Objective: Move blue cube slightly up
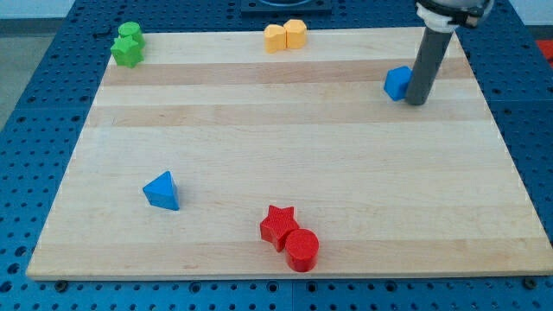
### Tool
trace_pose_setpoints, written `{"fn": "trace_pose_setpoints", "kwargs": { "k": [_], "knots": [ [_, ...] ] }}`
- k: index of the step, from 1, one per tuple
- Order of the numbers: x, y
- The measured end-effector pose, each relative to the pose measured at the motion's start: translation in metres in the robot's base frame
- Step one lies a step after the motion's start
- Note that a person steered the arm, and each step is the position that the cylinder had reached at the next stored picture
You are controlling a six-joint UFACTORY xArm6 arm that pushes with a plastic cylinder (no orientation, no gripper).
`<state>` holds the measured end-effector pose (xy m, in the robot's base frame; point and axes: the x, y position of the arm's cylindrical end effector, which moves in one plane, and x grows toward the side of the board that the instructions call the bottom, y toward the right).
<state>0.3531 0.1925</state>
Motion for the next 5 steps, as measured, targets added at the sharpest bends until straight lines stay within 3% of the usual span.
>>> {"fn": "trace_pose_setpoints", "kwargs": {
  "k": [1, 3, 5],
  "knots": [
    [-0.019, 0.0],
    [0.002, -0.032],
    [-0.009, -0.043]
  ]
}}
